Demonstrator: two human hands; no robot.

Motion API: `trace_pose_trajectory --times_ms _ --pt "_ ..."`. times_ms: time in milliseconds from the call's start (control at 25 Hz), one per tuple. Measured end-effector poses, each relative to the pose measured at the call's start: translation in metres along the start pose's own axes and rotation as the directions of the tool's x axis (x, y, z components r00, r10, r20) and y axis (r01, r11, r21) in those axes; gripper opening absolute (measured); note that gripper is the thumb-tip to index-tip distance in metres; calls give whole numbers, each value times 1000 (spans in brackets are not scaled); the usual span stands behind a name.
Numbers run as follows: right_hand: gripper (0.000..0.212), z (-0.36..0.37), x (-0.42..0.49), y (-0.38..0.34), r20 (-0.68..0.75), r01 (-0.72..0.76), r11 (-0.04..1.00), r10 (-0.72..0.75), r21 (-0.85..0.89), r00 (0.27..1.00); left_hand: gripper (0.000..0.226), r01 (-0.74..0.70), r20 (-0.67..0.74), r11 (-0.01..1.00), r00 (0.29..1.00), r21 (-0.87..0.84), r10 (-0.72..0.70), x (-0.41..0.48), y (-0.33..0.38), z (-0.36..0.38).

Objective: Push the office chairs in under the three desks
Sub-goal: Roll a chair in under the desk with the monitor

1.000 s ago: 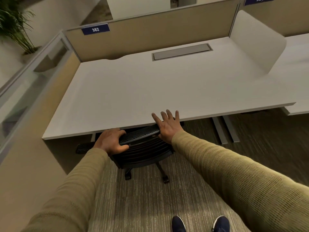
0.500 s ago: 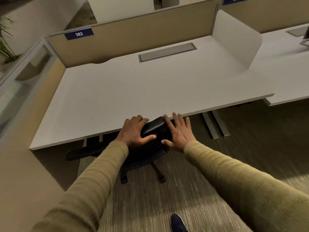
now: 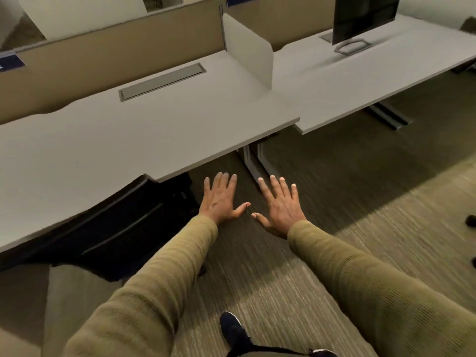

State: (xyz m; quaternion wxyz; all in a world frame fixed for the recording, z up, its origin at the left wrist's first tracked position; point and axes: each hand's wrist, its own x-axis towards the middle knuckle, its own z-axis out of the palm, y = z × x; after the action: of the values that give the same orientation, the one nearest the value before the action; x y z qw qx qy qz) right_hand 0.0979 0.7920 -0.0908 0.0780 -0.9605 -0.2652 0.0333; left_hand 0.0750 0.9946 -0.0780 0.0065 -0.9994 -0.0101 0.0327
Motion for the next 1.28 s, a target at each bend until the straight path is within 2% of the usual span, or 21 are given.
trace_pose_trajectory --times_ms 120,200,320,400,600,840,1040,1120,1280 --pt "95 -6 -59 83 -2 -88 996 88 4 996 95 -76 -9 996 997 -51 75 6 106 19" --pt "95 -5 -80 106 6 -97 995 97 -4 995 95 -83 -9 993 997 -82 83 6 139 27" --pt "95 -10 -136 174 -6 -224 974 224 40 975 96 -198 36 977 979 -76 201 9 231 41" --pt "94 -10 -158 195 14 -260 964 260 50 966 96 -223 32 971 973 -90 226 10 260 45" --pt "92 -10 -240 286 19 -423 896 425 133 905 98 -397 97 914 910 -87 404 23 386 54" --pt "91 -17 -278 357 36 -472 869 472 147 881 106 -425 57 890 897 -168 439 45 480 62" --pt "90 -34 -303 436 49 -479 869 477 125 878 103 -424 67 887 895 -185 442 70 563 77" --pt "89 -47 -319 479 67 -478 872 473 107 878 102 -418 111 884 888 -210 446 79 611 75" --pt "89 -73 -343 545 55 -487 871 485 57 873 102 -491 109 852 851 -181 514 90 692 65"
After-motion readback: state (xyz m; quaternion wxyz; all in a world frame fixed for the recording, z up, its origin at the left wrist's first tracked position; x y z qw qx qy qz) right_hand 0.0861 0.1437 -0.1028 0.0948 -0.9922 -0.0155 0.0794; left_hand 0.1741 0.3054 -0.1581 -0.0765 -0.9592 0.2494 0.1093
